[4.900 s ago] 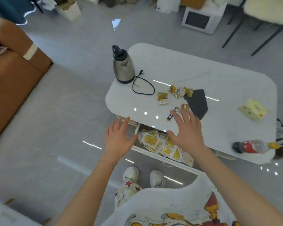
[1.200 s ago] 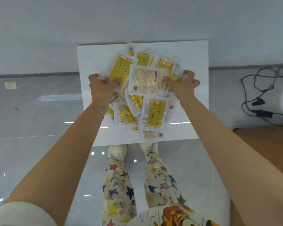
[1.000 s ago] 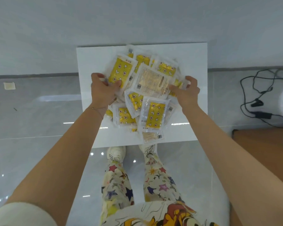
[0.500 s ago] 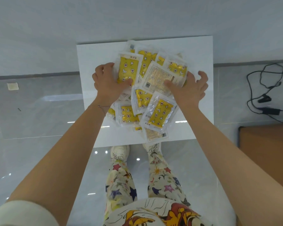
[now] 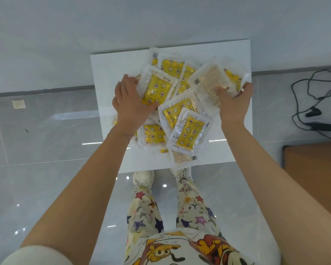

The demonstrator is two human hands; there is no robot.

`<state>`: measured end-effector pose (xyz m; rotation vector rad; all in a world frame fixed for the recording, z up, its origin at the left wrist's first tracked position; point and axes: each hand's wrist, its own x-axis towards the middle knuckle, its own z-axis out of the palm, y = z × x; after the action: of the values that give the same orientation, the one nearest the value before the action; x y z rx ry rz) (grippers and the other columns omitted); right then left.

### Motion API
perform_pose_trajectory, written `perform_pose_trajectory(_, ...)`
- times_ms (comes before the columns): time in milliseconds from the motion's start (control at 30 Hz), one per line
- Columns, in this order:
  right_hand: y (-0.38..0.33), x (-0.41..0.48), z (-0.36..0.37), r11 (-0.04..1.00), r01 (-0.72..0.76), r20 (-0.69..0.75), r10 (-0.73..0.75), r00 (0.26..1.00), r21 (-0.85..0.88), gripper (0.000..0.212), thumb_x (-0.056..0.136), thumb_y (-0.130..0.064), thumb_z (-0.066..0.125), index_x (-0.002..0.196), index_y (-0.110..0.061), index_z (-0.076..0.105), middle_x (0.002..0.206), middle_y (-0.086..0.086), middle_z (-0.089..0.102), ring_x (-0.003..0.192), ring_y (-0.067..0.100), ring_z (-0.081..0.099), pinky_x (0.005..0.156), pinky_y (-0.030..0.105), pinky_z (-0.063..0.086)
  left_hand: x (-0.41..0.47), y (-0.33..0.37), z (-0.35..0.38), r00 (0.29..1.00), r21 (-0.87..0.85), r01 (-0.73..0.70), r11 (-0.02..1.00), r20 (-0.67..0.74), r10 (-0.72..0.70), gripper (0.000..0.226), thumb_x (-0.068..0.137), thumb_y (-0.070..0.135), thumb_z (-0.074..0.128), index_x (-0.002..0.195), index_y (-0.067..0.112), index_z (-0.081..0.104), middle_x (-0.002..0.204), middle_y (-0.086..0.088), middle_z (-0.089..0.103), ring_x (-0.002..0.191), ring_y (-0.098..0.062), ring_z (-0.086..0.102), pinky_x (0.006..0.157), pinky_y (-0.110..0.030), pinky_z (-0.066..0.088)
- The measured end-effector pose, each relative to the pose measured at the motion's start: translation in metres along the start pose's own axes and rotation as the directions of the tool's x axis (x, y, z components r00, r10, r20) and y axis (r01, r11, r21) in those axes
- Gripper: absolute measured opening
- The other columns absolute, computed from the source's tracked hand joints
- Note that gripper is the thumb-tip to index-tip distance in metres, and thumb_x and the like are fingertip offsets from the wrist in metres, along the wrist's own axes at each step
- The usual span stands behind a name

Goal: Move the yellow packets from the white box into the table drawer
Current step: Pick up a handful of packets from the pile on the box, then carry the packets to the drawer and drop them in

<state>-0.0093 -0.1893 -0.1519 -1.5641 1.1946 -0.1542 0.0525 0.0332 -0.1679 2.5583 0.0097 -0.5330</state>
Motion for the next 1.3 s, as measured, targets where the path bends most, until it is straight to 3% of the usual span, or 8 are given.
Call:
perform_pose_trajectory(167, -0.001, -0.001, -0.019, 0.960, -0.112, -0.019, 0.121, 0.992, 0.257, 0.043, 0.080, -0.010, 0.075, 0.109, -0.013, 0.044, 0.102, -0.001, 0.064, 0.086, 0.008, 0.067, 0.073, 0.023, 0.056, 0.007, 0.000, -0.012, 1.000, 0.125, 0.015, 0.992, 0.017, -0.017, 0.096, 0.065, 0.047, 0.083, 0.141, 0.015, 0.033, 0.134, -0.010, 0.040, 0.125, -0.031, 0.034, 0.101, -0.043, 0.031)
perform_pose_trajectory(267, 0.000, -0.011, -0.021, 0.953, -0.168, 0.081, 0.152, 0.985, 0.252, 0.038, 0.082, -0.009, 0.073, 0.110, -0.016, 0.048, 0.102, -0.003, 0.067, 0.092, 0.014, 0.069, 0.078, 0.030, 0.058, 0.005, -0.003, -0.018, 0.997, 0.165, 0.075, 0.983, -0.003, -0.076, 0.084, 0.064, 0.048, 0.083, 0.127, 0.009, 0.045, 0.125, -0.013, 0.045, 0.119, -0.032, 0.036, 0.095, -0.039, 0.033)
perform_pose_trajectory(400, -0.004, -0.032, -0.016, 0.986, -0.148, 0.228, 0.128, 0.965, 0.075, 0.039, 0.084, -0.010, 0.071, 0.112, -0.016, 0.044, 0.098, -0.006, 0.064, 0.087, 0.012, 0.067, 0.074, 0.030, 0.056, -0.007, -0.008, -0.032, 0.993, -0.135, 0.118, 0.984, 0.024, -0.116, 0.049, 0.070, 0.027, 0.081, 0.100, 0.012, 0.044, 0.091, -0.003, 0.055, 0.085, -0.021, 0.053, 0.071, -0.030, 0.048)
perform_pose_trajectory(500, -0.015, -0.055, -0.010, 0.993, -0.116, 0.323, 0.106, 0.941, 0.012, 0.051, 0.084, -0.012, 0.071, 0.124, -0.019, 0.041, 0.102, -0.007, 0.062, 0.086, 0.005, 0.065, 0.071, 0.024, 0.056, -0.026, -0.010, -0.049, 0.983, -0.331, 0.181, 0.926, 0.077, -0.165, 0.039, 0.078, 0.011, 0.072, 0.096, 0.015, 0.037, 0.075, 0.004, 0.052, 0.059, -0.010, 0.046, 0.046, -0.012, 0.040)
perform_pose_trajectory(733, -0.071, -0.117, -0.010, 0.995, 0.069, 0.482, -0.025, 0.876, -0.072, 0.067, 0.083, -0.012, 0.073, 0.137, -0.027, 0.036, 0.109, -0.015, 0.058, 0.086, -0.010, 0.063, 0.070, 0.017, 0.055, -0.099, -0.019, -0.115, 0.960, -0.642, 0.263, 0.720, 0.097, -0.263, 0.036, 0.084, 0.012, 0.070, 0.103, 0.020, 0.041, 0.092, 0.007, 0.060, 0.088, -0.020, 0.065, 0.074, -0.053, 0.059)
perform_pose_trajectory(833, -0.097, -0.147, -0.012, 0.988, 0.129, 0.537, -0.063, 0.841, -0.086, 0.070, 0.081, -0.016, 0.076, 0.136, -0.032, 0.037, 0.134, -0.004, 0.052, 0.106, 0.007, 0.062, 0.081, 0.028, 0.058, -0.139, -0.022, -0.150, 0.951, -0.708, 0.241, 0.663, 0.034, -0.309, 0.042, 0.085, 0.010, 0.071, 0.111, 0.022, 0.041, 0.098, 0.011, 0.061, 0.092, -0.015, 0.066, 0.071, -0.044, 0.061)
perform_pose_trajectory(1000, -0.133, -0.216, -0.008, 0.980, 0.190, 0.592, -0.116, 0.798, -0.064, 0.070, 0.080, -0.017, 0.076, 0.136, -0.033, 0.037, 0.137, -0.004, 0.049, 0.113, 0.012, 0.060, 0.086, 0.033, 0.057, -0.220, -0.032, -0.205, 0.907, -0.839, 0.191, 0.509, -0.047, -0.418, 0.044, 0.083, 0.003, 0.071, 0.112, 0.016, 0.041, 0.101, 0.007, 0.060, 0.084, -0.001, 0.067, 0.062, -0.027, 0.058)
perform_pose_trajectory(1300, -0.159, -0.378, 0.015, 0.921, 0.369, 0.819, -0.114, 0.562, -0.126, 0.067, 0.079, -0.014, 0.076, 0.131, -0.035, 0.039, 0.099, -0.005, 0.068, 0.086, 0.004, 0.068, 0.069, 0.027, 0.058, -0.363, -0.095, -0.281, 0.724, -0.938, 0.069, 0.339, -0.187, -0.664, 0.048, 0.084, 0.007, 0.071, 0.117, 0.019, 0.039, 0.117, -0.003, 0.057, 0.105, -0.019, 0.064, 0.070, -0.035, 0.060)
